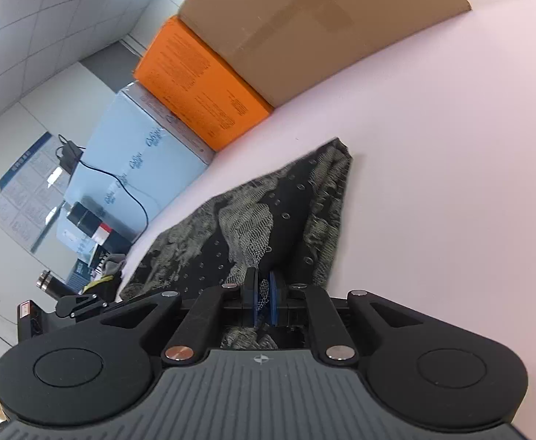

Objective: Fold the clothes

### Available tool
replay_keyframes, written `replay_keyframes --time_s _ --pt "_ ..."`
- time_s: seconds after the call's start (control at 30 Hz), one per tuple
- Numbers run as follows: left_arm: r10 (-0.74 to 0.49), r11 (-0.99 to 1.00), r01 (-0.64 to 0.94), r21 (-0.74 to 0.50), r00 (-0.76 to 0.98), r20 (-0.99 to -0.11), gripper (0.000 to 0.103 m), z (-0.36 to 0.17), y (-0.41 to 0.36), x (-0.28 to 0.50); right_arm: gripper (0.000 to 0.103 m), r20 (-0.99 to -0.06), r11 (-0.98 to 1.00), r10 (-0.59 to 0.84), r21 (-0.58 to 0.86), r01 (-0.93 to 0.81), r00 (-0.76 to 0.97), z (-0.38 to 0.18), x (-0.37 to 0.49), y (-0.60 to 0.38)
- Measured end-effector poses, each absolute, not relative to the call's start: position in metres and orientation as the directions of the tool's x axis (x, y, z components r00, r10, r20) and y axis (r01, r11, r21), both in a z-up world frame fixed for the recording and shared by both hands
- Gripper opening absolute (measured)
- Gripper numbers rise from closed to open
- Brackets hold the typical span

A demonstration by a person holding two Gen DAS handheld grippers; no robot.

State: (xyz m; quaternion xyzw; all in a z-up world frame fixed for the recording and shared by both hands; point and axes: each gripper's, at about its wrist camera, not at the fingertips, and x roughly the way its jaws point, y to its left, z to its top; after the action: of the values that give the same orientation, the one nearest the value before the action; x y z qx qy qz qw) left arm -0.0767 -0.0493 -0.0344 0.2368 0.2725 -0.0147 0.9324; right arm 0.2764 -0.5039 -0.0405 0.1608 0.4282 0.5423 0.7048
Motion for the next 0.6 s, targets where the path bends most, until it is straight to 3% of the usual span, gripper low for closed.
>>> replay_keyframes --time_s 0.03,0.07,0.1,0.13,0.17,0.2,0.3,0.37,0.5,0.6 --pt "0.092 0.882 0.169 0.441 0.854 -0.511 0.009 -0.035 -0.052 -0.081 0.009 -0.427 0.371 0.902 0.69 -0.622 0.064 -0.042 0.277 -0.507" --pt "0.083 0.878 0.174 0.445 0.862 -0.501 0.02 -0.033 -0.054 -0.086 0.01 -0.414 0.377 0.906 0.692 -0.615 0.089 -0.042 0.278 -0.513" --pt "0.074 0.879 0.173 0.444 0.871 -0.485 0.037 -0.03 -0.054 -0.091 0.014 -0.408 0.392 0.905 0.679 -0.621 0.125 -0.04 0.278 -0.517" --pt "0.066 0.882 0.165 0.441 0.884 -0.463 0.047 -0.025 -0.054 -0.097 0.022 -0.401 0.408 0.902 0.664 -0.627 0.161 -0.037 0.278 -0.521" --pt "0.059 0.886 0.155 0.437 0.897 -0.438 0.066 -0.02 -0.053 -0.103 0.024 -0.398 0.419 0.898 0.644 -0.641 0.187 -0.034 0.277 -0.523" --pt "0.053 0.892 0.142 0.43 0.911 -0.41 0.077 -0.014 -0.052 -0.108 0.026 -0.392 0.418 0.899 0.63 -0.654 0.197 -0.03 0.276 -0.524" --pt "0.063 0.926 0.072 0.371 0.938 -0.34 0.08 0.006 -0.044 -0.112 0.028 -0.371 0.402 0.905 0.589 -0.701 0.207 -0.017 0.272 -0.518" --pt "0.136 0.951 -0.035 0.306 0.938 -0.318 0.081 0.017 -0.035 -0.098 0.03 -0.357 0.385 0.911 0.564 -0.73 0.204 -0.007 0.273 -0.506" --pt "0.367 0.929 -0.317 0.192 0.86 -0.355 0.081 0.024 -0.02 -0.048 0.03 -0.393 0.367 0.903 0.5 -0.784 0.172 0.001 0.272 -0.465" --pt "0.399 0.907 -0.417 0.058 0.808 -0.433 0.081 0.02 -0.007 -0.02 0.03 -0.469 0.362 0.871 0.416 -0.834 0.144 -0.003 0.266 -0.431"
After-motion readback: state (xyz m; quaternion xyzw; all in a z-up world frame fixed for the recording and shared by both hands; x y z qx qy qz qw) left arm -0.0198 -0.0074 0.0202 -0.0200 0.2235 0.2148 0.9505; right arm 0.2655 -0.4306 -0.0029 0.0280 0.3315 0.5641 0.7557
